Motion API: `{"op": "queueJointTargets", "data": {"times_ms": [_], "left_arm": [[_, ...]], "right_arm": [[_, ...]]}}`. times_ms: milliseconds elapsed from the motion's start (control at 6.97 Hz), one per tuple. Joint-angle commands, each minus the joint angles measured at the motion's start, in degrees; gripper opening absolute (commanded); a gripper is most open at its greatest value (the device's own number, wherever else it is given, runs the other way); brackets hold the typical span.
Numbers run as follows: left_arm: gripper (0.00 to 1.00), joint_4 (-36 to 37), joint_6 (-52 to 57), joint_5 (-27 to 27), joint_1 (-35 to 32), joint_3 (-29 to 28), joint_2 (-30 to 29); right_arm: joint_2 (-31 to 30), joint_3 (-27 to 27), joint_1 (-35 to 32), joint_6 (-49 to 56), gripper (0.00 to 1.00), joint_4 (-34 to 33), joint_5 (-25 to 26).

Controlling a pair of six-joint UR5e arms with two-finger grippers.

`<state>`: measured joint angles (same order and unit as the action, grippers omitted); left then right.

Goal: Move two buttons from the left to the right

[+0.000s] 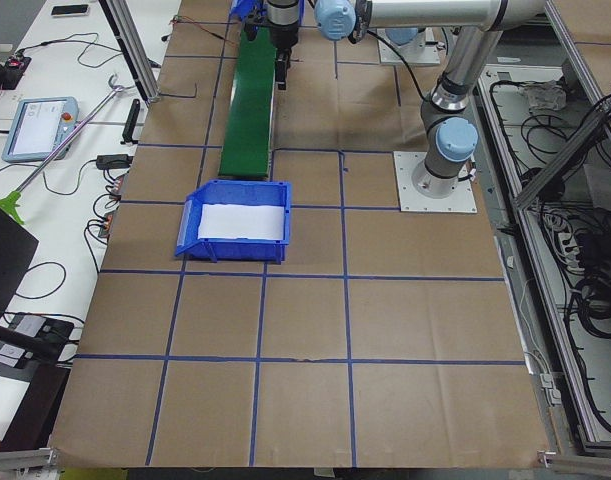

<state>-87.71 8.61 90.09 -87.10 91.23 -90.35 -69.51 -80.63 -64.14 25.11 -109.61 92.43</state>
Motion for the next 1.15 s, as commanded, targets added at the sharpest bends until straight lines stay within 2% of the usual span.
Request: {"op": "queueJointTargets", "data": {"times_ms": [0,143,287,574,861,1004], "left_arm": [[1.0,0.0,0.0,0.0,0.0,0.0,-0.01],[1.0,0.0,0.0,0.0,0.0,0.0,-0.09],[1.0,0.0,0.0,0.0,0.0,0.0,-0.09],[1.0,0.0,-0.09,0.0,0.0,0.0,-0.09],[1.0,0.0,-0.09,0.0,0.0,0.0,-0.09],[1.0,0.0,-0.09,0.0,0.0,-0.09,-0.09]], "right_arm": [[-13.13,-0.48,-6.41,-13.63,0.99,11.3,-1.45],[-19.11,-1.45,-10.96,-14.99,1.0,13.95,-6.42],[-24.13,-2.85,-14.75,-15.18,1.0,16.85,-7.86],[-25.33,-4.0,-18.21,-17.81,1.0,27.72,-7.53],[-24.98,-4.09,-20.57,-21.68,1.0,29.19,-7.61],[-25.06,-4.61,-24.59,-24.64,0.99,29.01,-7.35]]}}
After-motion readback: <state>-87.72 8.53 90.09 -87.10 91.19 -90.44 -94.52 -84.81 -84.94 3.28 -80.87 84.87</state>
